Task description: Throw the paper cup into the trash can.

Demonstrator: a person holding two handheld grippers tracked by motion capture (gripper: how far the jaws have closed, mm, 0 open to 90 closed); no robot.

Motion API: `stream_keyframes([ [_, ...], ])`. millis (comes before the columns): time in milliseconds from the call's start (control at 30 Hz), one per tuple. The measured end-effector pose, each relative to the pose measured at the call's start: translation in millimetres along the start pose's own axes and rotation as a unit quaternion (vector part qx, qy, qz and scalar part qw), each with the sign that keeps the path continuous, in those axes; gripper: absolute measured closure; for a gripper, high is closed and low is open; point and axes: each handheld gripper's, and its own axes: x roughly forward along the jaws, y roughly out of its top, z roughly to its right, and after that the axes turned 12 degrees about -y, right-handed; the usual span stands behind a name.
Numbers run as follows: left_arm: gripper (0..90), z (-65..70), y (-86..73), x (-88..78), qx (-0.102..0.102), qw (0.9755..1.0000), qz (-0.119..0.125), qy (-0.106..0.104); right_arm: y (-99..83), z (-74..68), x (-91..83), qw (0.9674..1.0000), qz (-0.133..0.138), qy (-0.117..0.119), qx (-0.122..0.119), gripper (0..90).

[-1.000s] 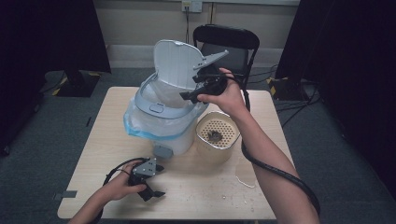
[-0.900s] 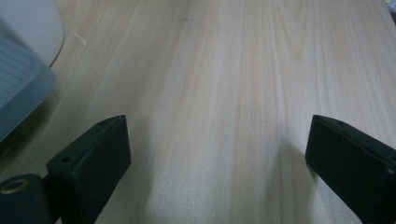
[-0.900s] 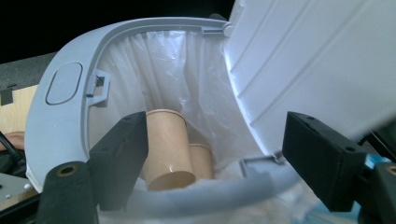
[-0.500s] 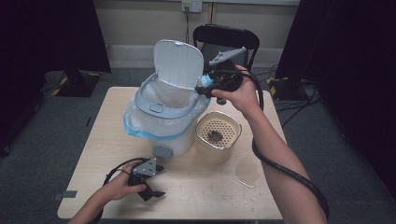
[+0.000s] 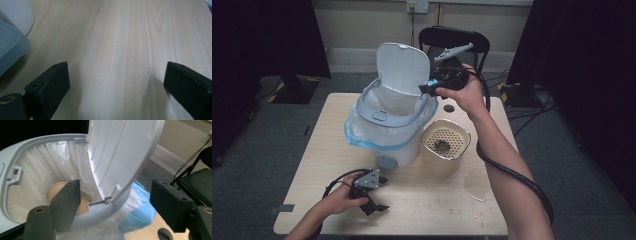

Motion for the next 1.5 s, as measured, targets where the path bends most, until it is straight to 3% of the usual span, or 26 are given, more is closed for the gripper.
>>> stream_keyframes([
  [133, 5.9, 0.0, 0.0, 0.0, 0.000, 1.0000, 0.001, -0.001, 4.8, -3.5, 4.0, 1.0000, 0.001, 0.004, -0.009, 27.3],
  [500, 5.9, -0.3, 0.0, 0.0, 0.001, 1.0000, 0.000, -0.002, 13.4, -9.6, 4.1, 0.9999, 0.011, 0.011, -0.004, 26.9],
  [733, 5.9, -0.3, 0.0, 0.0, 0.001, 1.0000, 0.001, -0.002, 16.4, -12.6, -6.3, 0.9989, 0.031, 0.035, 0.006, 30.4],
  [1200, 5.8, -0.3, 0.5, -0.4, 0.004, 1.0000, -0.001, 0.001, 11.7, -29.0, -17.2, 0.9973, 0.028, 0.066, -0.020, 29.1],
  [1500, 5.8, -0.2, 0.5, -0.4, 0.004, 1.0000, -0.001, 0.001, 7.0, -34.2, -17.2, 0.9952, 0.028, 0.092, -0.016, 27.1],
])
